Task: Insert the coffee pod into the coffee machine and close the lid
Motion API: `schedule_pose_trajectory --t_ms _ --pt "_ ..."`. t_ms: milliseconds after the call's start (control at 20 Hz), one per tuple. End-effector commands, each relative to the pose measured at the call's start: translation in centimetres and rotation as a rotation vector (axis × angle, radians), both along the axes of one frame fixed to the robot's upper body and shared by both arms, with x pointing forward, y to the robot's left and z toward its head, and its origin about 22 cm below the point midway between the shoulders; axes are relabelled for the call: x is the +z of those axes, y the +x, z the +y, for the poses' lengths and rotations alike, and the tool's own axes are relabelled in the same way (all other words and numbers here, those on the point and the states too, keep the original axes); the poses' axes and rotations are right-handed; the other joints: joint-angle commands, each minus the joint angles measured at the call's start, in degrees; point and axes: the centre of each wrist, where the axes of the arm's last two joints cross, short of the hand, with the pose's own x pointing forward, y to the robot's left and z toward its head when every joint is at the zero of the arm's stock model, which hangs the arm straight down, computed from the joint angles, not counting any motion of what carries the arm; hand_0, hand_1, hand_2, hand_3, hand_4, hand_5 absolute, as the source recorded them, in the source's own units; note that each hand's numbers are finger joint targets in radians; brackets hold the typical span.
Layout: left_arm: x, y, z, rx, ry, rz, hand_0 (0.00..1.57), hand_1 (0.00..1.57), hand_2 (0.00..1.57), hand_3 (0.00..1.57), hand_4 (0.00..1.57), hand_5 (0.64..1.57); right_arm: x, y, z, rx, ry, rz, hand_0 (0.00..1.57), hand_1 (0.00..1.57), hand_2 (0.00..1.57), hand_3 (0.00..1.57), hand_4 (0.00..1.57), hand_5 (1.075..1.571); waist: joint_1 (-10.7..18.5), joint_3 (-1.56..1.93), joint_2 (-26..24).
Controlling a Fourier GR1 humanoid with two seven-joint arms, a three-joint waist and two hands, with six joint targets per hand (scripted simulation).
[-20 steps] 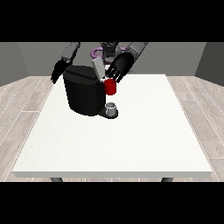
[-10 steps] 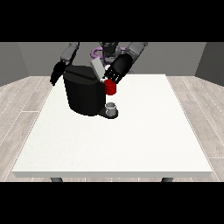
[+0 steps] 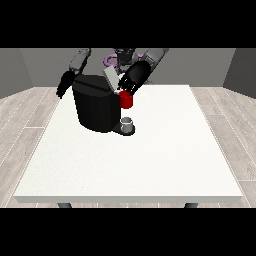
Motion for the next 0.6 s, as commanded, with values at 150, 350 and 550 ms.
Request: schedule_pose_trajectory --t_ms 150,350,550 --pt "2.0 -0.1 -1.4 -0.009 0.011 -0.079 1.18 1.18 1.2 1.17 0.35 1.571 1.2 1.1 0.7 -0.024 0.012 -0.032 0.0 0.0 0.0 0.0 0.0 1.571 0.94 0.01 1.97" --pt "2.5 -0.3 -0.2 0.046 0.097 -0.121 1.21 1.21 1.23 1.13 0.0 1.571 0.6 0.5 0.4 0.018 -0.022 -0.042 0.0 0.0 0.0 0.0 0.0 1.571 -1.32 0.01 2.82" --pt "-1.0 -0.2 -0.9 -0.01 0.177 -0.132 1.17 1.17 1.19 1.07 0.0 1.571 0.2 0.3 -0.3 -0.02 -0.011 -0.032 0.0 0.0 0.0 0.0 0.0 1.571 0.09 0.0 2.18"
